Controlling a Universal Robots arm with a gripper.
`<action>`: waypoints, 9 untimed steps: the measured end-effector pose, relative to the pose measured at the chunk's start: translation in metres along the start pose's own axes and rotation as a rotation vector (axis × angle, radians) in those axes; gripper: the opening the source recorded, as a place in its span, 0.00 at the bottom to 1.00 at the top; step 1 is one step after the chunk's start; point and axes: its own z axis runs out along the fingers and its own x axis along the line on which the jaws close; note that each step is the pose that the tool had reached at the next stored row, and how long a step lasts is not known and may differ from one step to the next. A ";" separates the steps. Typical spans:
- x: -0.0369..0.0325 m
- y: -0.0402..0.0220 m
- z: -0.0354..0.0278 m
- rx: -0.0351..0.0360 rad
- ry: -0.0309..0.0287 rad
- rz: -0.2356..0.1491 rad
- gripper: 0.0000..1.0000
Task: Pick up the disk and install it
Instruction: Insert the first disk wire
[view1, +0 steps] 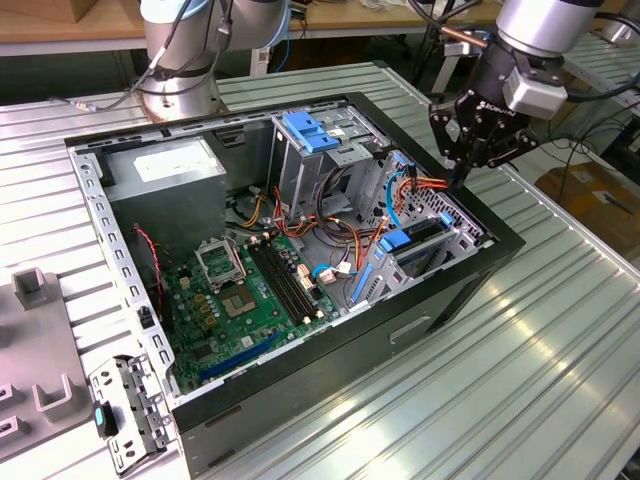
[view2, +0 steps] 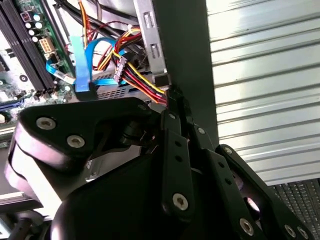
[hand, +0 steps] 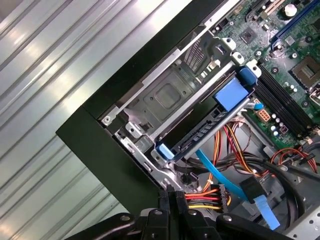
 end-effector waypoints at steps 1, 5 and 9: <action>-0.0013 0.0012 -0.0001 -0.0001 0.0001 0.000 0.16; -0.0016 0.0016 0.0000 -0.0017 0.0000 0.045 0.16; -0.0016 0.0016 0.0000 -0.0041 0.0000 0.104 0.16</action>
